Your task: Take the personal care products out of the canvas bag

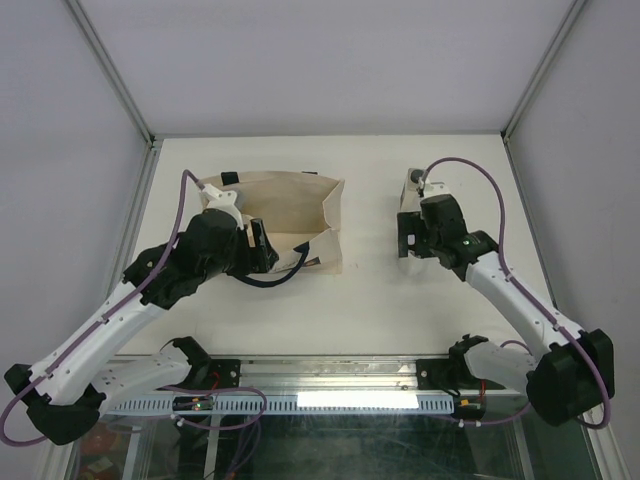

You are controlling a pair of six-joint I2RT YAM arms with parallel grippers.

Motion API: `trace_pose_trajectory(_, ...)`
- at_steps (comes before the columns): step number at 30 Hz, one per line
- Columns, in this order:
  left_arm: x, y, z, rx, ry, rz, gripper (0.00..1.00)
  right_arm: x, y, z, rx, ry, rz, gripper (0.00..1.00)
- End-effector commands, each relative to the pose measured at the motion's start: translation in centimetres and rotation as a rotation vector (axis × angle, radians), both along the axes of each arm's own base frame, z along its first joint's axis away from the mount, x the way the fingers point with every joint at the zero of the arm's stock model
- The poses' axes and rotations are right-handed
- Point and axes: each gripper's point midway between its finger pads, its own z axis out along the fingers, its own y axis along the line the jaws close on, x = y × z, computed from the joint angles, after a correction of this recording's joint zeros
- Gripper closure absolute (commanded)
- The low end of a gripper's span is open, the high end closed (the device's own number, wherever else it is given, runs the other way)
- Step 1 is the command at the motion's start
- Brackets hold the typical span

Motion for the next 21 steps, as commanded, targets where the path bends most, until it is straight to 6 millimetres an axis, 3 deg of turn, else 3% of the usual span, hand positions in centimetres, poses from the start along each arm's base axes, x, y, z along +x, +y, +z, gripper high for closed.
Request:
trace_pose_trajectory(1, 0.0, 0.3, 1.9, -0.031, -0.064, 0.002, 0.31, 1.4, 0.5, 6.5, 0.065, -0.167, -0.008, 0.03)
trace_pose_trajectory(7, -0.8, 1.7, 1.9, -0.029, -0.063, 0.043, 0.3, 1.4, 0.5, 11.7, 0.076, -0.241, 0.023, 0.01)
trace_pose_trajectory(11, -1.3, 2.6, 1.4, -0.034, -0.059, 0.075, 0.3, 2.5, 3.0, 15.4, 0.128, -0.276, 0.14, 0.01)
trace_pose_trajectory(16, -1.8, 3.2, -0.1, -0.025, -0.034, 0.097, 0.29, 3.7, 8.6, 19.2, 0.191, -0.281, 0.301, 0.02)
trace_pose_trajectory(21, -2.1, 3.7, -1.7, 0.002, 0.011, 0.127, 0.29, 3.1, 17.9, 22.4, 0.25, -0.311, 0.503, 0.06)
